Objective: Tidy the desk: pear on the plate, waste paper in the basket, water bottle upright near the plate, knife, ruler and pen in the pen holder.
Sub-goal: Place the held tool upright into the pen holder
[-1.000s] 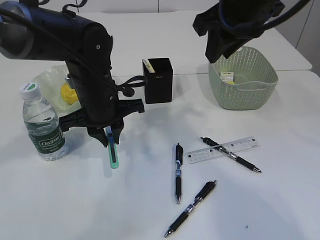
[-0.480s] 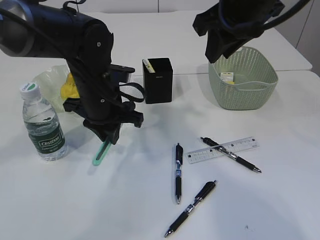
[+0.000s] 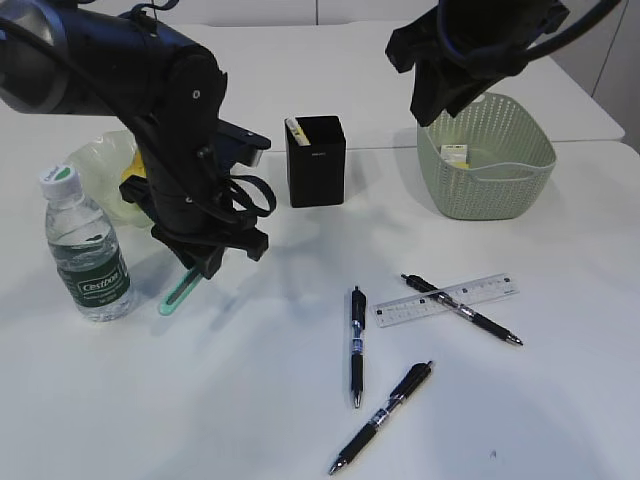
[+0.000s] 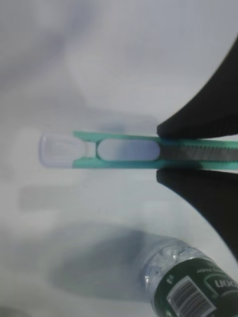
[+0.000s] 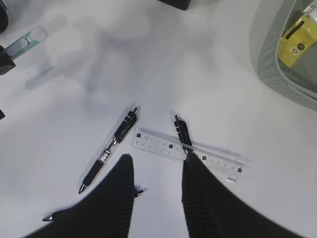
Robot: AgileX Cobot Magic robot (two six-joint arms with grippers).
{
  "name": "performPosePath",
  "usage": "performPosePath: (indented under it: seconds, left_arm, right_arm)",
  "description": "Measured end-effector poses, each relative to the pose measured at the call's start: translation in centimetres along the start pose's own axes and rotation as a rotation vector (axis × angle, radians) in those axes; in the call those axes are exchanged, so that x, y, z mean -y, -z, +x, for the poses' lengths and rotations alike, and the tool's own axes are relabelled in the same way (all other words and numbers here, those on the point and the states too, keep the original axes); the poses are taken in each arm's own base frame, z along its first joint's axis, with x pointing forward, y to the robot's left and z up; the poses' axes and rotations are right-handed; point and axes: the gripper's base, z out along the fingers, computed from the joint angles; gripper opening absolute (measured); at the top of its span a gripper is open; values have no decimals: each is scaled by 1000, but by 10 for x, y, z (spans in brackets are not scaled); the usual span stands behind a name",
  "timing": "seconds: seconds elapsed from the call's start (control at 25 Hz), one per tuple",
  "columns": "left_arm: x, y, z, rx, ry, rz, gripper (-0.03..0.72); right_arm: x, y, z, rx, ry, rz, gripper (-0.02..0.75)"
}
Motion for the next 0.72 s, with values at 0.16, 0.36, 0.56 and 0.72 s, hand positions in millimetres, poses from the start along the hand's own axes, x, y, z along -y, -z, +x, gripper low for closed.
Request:
performPosePath:
  seconds: [0.16,0.36,0.56,0.72]
  left_arm:
    - [1,0,-4,41,-1,12,115]
    - [4,0,-9,100,5,39,115]
    - [5,1,-15,170,6,59,115]
    - [7,3,-22,246,7,81,115]
  right_arm:
    - [0,0,0,0,4,0,280]
    - [0,0,0,0,5,0,280]
    - [0,0,0,0,7,0,280]
    - [0,0,0,0,8,0,280]
